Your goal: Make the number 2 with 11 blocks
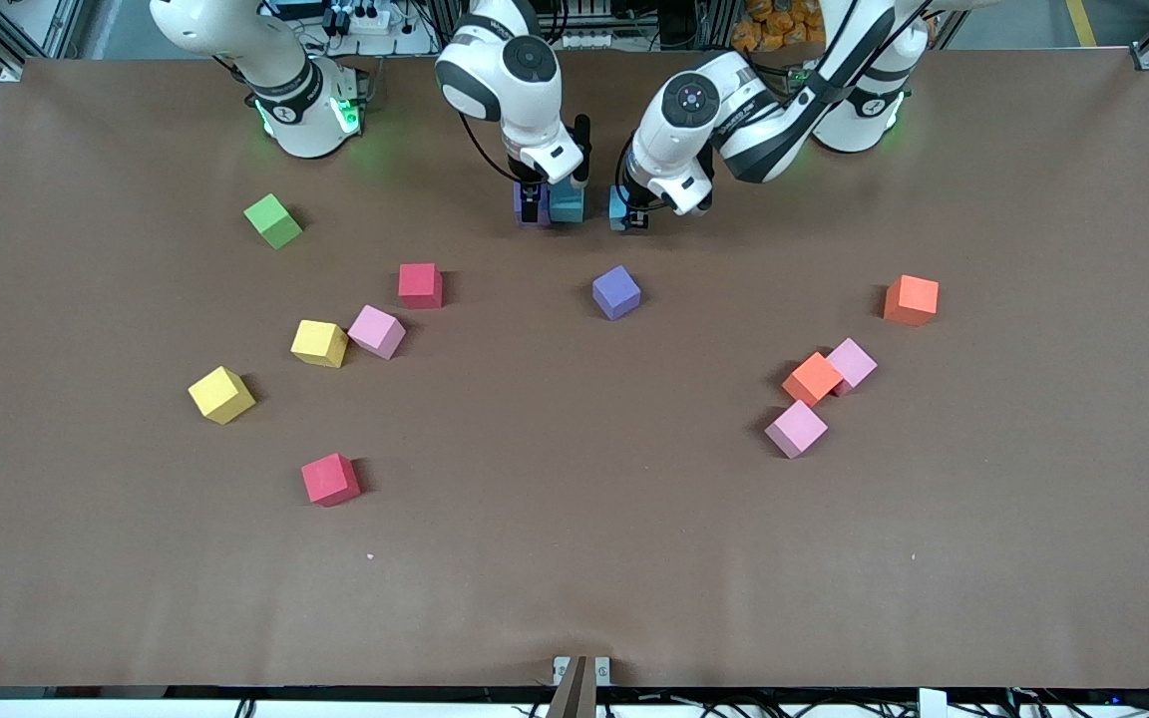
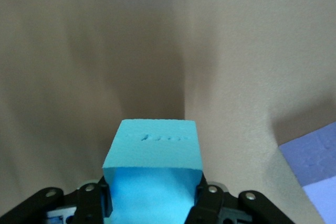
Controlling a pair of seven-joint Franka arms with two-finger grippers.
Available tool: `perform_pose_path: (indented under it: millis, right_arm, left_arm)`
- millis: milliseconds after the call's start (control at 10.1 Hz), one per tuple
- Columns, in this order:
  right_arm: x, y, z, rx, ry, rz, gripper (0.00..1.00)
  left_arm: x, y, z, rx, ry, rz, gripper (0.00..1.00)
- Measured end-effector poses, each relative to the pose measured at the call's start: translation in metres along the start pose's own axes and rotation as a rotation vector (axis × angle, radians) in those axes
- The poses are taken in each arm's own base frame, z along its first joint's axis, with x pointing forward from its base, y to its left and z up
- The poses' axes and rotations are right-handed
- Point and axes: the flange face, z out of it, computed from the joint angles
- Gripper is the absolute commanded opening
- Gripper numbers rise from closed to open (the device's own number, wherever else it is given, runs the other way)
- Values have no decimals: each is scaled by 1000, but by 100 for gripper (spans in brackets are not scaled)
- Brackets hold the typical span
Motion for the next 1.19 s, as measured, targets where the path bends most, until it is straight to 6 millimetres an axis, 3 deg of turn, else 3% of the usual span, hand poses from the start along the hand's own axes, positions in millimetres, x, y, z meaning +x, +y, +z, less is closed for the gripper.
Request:
perform_pose_path:
  millis: [396, 594, 892, 1189]
  right_arm:
    - [-10, -1, -53, 17, -1, 66, 100]
    - [-24, 16, -74, 26, 3, 179, 100]
    - [-75, 93, -94, 42, 28, 389, 100]
    - [-143, 169, -93, 58, 40, 590, 100]
  left_arm:
    - [-12, -17, 9, 10, -10, -24, 37]
    - [-17, -27, 15, 22, -11, -35, 37]
    - [-18, -28, 19, 34, -11, -37, 40]
    - [-17, -27, 37, 43, 16, -39, 39]
